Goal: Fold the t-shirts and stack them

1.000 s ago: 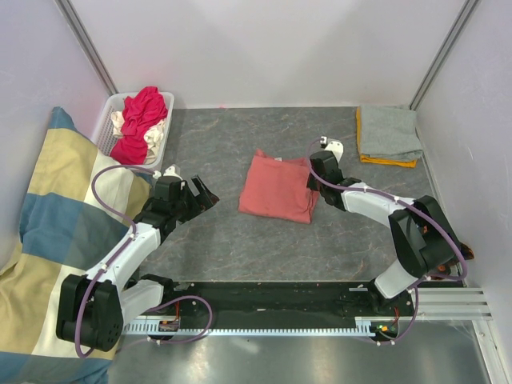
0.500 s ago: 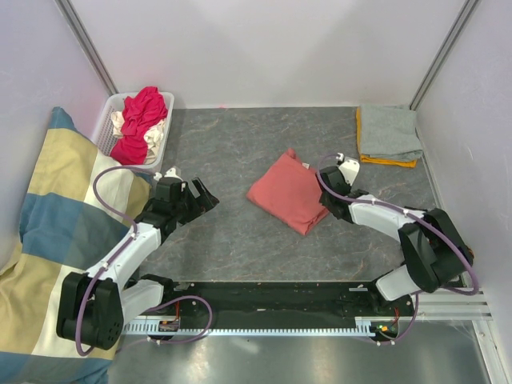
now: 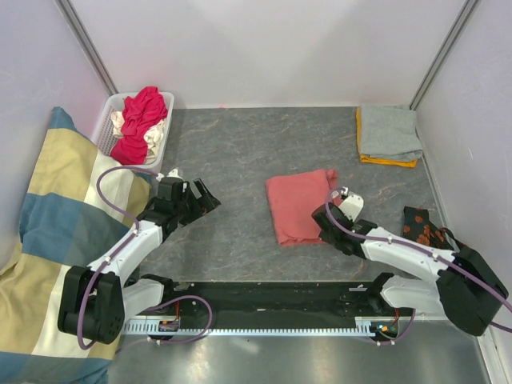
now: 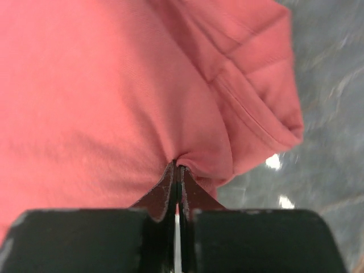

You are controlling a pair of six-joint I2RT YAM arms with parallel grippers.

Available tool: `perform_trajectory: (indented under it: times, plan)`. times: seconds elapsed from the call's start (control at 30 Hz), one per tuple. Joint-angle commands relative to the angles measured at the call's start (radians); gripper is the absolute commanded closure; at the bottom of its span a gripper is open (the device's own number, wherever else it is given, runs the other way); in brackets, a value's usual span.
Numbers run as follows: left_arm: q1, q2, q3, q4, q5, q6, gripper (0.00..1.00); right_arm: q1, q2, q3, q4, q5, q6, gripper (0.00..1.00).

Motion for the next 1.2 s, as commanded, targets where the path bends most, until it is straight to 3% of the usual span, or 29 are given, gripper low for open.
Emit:
perform_trajectory:
  times: [0.0,0.07,0.17,0.37,0.5,0.67,0.87,1.17]
  plan:
    - [-0.002,0.005,-0.002,0.036,0.019,0.028,0.0,0.106,-0.095,-0.014,-0.18,-0.006,0.146,0.84]
    - [-0.003,0.003,-0.005,0.036,0.021,0.028,0.0,0.14,-0.159,0.005,-0.262,0.01,0.162,0.65]
    - [-0.003,0.003,-0.008,0.037,0.025,0.027,0.0,0.185,-0.256,0.074,-0.361,0.1,0.153,0.46]
    - [-0.005,-0.003,-0.008,0.042,0.028,0.014,0.0,0.183,-0.308,0.235,-0.332,0.402,-0.047,0.32]
    - [-0.008,-0.011,-0.008,0.042,0.033,0.013,0.0,0.115,-0.229,0.261,-0.159,0.499,-0.214,0.29]
    - [-0.006,-0.031,-0.007,0.026,0.041,0.019,0.0,-0.127,-0.051,0.214,0.109,0.286,-0.357,0.29]
    - [-0.008,-0.049,-0.005,0.007,0.047,0.03,0.0,-0.195,0.095,0.184,0.3,0.134,-0.476,0.29]
    - [-0.006,-0.048,-0.02,0.01,0.054,0.025,0.0,-0.249,0.205,0.125,0.271,0.097,-0.414,0.29]
